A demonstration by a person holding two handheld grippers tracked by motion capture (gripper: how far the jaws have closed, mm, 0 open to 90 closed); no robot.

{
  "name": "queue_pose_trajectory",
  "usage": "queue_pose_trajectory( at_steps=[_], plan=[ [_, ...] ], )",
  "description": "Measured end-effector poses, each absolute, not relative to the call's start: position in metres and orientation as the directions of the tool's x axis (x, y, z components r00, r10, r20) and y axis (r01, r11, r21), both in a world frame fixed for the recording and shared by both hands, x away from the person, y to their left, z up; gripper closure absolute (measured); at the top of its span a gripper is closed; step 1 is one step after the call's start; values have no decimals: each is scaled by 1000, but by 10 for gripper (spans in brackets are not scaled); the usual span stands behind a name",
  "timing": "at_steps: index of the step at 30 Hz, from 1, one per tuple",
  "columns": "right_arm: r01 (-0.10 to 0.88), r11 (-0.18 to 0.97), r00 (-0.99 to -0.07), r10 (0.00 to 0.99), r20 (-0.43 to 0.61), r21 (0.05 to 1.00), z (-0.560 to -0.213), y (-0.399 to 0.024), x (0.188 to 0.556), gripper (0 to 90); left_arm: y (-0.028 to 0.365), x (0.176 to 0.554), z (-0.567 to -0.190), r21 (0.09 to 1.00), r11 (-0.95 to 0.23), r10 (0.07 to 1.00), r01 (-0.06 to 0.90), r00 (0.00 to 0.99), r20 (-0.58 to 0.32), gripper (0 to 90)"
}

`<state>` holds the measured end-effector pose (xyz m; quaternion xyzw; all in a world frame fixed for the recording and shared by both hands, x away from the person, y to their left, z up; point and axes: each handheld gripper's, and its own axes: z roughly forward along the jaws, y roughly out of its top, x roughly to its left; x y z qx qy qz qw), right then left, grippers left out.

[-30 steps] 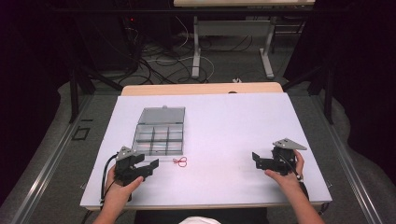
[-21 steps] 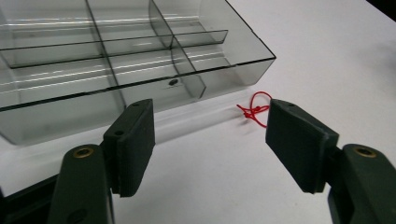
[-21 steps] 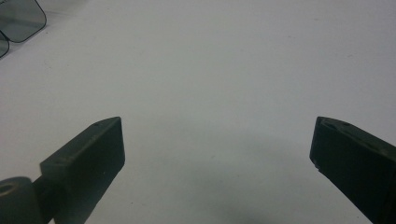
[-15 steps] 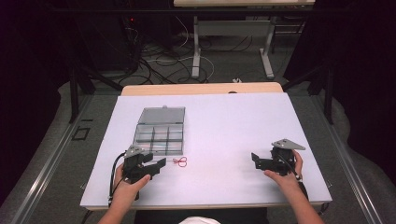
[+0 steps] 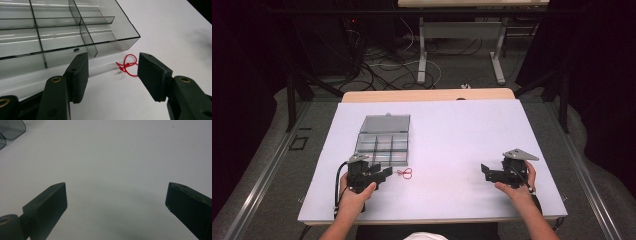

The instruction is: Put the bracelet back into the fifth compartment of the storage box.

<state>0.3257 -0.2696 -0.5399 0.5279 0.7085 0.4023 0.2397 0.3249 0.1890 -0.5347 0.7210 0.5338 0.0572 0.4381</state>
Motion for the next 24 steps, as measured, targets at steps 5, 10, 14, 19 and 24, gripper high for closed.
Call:
queue_pose_trajectory(
  at_steps=[5, 10, 14, 19, 24],
  plan=[
    [556, 117, -333, 939, 91, 823, -540, -271, 326, 35, 187, 326, -532, 670, -36, 824, 741, 402, -400, 429],
    [556, 116, -333, 938, 93, 823, -540, -272, 326, 36, 183, 329, -530, 644, 0, 833, 765, 356, -423, 435],
    [557, 115, -334, 938, 95, 822, -540, -272, 326, 37, 179, 332, -529, 617, -1, 837, 787, 338, -430, 435],
    [562, 110, -332, 938, 101, 820, -541, -272, 326, 38, 173, 333, -530, 598, -3, 829, 802, 337, -447, 434],
    [562, 109, -332, 938, 103, 820, -541, -272, 327, 39, 169, 335, -530, 581, 1, 825, 814, 328, -461, 432]
  ],
)
